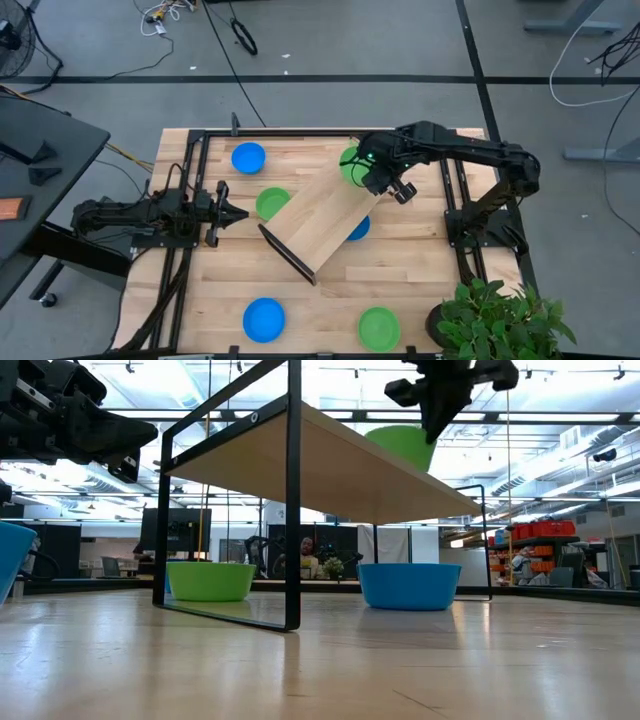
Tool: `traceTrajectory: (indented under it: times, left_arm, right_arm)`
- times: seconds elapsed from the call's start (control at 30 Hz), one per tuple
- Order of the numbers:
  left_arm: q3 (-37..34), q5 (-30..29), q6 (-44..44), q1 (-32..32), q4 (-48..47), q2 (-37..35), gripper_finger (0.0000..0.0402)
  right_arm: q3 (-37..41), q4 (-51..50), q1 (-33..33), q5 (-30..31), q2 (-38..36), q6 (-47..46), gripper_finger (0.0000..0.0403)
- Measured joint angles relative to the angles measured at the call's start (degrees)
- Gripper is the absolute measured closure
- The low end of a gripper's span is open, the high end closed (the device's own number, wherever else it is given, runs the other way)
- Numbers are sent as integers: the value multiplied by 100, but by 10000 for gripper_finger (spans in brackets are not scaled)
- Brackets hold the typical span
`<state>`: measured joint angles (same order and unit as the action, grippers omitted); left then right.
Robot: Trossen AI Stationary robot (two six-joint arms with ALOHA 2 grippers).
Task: Pick & Place Mini bowls
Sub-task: Put the top green bowl on the shelf
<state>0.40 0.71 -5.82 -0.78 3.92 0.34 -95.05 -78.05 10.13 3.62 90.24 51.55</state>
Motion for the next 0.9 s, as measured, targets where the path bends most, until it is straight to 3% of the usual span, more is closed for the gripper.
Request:
traceTrajectory:
  times: [0.9]
  left_arm:
    - [2, 0, 2, 0, 0, 2, 369]
  right_arm:
    - [750, 321, -26, -4, 0, -516, 403]
